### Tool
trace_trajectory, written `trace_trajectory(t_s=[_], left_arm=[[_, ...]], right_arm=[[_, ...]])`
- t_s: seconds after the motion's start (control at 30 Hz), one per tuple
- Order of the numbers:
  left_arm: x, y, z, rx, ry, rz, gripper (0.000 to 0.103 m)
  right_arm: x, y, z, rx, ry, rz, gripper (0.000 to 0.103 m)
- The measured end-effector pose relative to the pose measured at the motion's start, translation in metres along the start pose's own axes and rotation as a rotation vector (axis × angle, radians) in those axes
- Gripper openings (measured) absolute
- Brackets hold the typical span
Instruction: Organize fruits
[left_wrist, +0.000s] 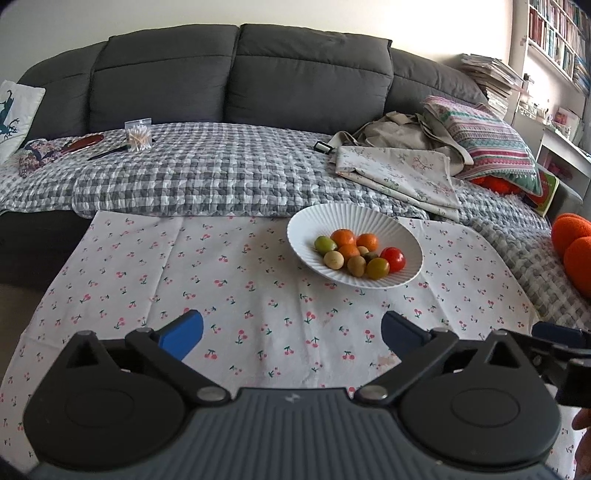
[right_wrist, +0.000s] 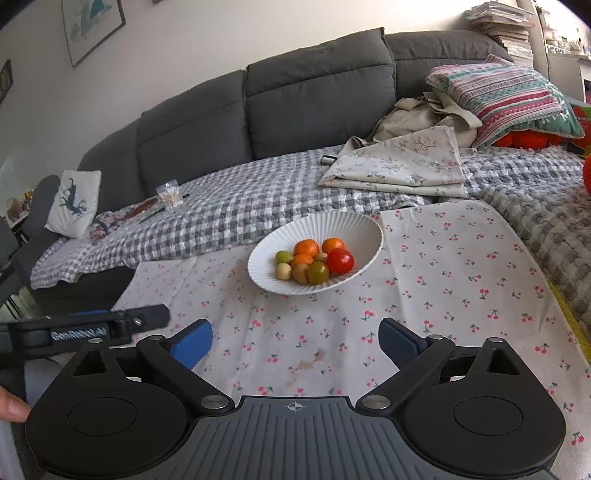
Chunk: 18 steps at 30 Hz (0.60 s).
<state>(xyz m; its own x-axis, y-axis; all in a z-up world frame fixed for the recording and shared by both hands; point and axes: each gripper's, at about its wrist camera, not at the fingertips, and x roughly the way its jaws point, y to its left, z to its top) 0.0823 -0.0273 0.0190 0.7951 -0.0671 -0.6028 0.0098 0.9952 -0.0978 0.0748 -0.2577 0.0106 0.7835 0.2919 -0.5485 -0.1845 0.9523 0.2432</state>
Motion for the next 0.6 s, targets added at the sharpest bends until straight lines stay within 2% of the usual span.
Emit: trace_trajectory(t_s=[0.6], left_arm=[[0.0064, -0.0009, -0.0051, 0.007, 0.022, 0.02, 0.102]], right_arm=[[0.006, 0.0023, -0.0057, -0.008, 0.02, -0.077, 0.103]])
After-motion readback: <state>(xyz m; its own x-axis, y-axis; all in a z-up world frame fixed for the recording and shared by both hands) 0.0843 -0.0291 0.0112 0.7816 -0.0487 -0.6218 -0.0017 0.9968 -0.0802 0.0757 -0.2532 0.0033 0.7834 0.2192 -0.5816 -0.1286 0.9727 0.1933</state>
